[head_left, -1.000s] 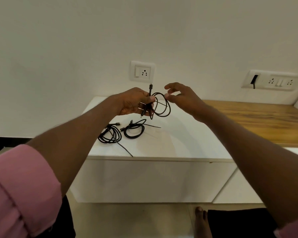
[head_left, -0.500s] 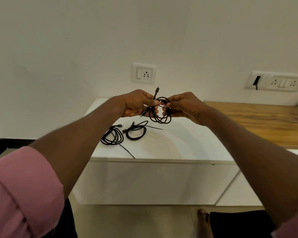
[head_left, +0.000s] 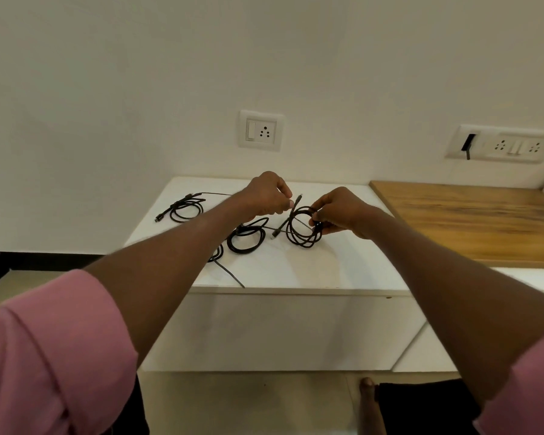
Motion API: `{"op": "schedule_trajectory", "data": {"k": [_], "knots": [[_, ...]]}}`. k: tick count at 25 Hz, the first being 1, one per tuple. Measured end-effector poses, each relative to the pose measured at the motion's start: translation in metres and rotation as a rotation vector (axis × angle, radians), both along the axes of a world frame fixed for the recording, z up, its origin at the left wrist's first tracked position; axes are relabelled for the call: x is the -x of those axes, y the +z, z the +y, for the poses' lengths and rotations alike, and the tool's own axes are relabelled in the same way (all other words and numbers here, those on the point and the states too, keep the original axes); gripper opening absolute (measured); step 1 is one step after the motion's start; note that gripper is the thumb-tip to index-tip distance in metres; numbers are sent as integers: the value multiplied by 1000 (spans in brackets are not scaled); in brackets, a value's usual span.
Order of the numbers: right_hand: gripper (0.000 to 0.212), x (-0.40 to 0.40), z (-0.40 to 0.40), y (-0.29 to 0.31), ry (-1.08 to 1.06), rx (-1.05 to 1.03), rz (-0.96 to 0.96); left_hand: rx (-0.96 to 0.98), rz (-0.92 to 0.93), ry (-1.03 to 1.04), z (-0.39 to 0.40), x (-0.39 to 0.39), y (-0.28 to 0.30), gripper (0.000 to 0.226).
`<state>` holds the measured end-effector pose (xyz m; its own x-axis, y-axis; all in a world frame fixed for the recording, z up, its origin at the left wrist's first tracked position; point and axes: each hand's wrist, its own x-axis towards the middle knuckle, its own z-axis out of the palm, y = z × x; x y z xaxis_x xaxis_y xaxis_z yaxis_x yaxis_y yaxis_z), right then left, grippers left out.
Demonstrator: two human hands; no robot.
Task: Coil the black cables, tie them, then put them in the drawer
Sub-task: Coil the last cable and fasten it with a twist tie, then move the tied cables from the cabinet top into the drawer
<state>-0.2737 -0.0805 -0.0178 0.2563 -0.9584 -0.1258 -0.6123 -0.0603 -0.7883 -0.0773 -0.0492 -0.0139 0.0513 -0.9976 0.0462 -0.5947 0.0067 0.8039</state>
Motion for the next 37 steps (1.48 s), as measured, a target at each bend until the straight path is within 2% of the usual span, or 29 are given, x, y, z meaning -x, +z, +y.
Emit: {"op": "schedule_trajectory", "data": {"k": [2, 4, 9, 13, 15, 18, 21, 22, 24, 25, 27, 30, 33, 35, 37], "knots": [[23, -2, -5, -6, 24, 135, 215, 47, -54, 26, 2, 1, 2, 18], [25, -6, -5, -4, 0, 271, 329, 89, -80, 32, 7, -3, 5, 15], [20, -26, 17, 22, -40, 727, 387, 224, -216, 90, 32, -24, 16, 24], [19, -50, 57, 32, 191, 1119, 354, 321, -406, 110, 79, -46, 18, 26], [19, -62, 80, 36, 319, 1196, 356, 310, -511, 82, 108, -54, 11, 29], [21, -83, 117, 41, 437, 1216, 351, 350, -620, 92, 149, -67, 2, 30], [23, -102, 154, 33, 519, 1109, 409, 391, -597, 221, 181, -89, -10, 26], [22, -108, 166, 26, 547, 1044, 445, 353, -612, 283, 190, -96, -17, 29], [18, -118, 187, 10, 613, 917, 525, 117, -674, 440, 208, -107, -36, 62], [18, -123, 197, 2, 649, 871, 573, -21, -644, 516, 215, -112, -45, 78], [28, -126, 206, -12, 717, 788, 678, -167, -523, 614, 218, -118, -56, 93], [39, -120, 211, -36, 766, 724, 708, -166, -356, 652, 215, -130, -56, 100], [43, -99, 207, -63, 701, 811, 638, -195, -59, 636, 214, -136, -65, 112], [43, -89, 205, -77, 694, 885, 646, -168, -2, 653, 221, -138, -80, 113], [43, -88, 204, -84, 667, 923, 630, -72, -24, 699, 225, -135, -89, 109]]}}
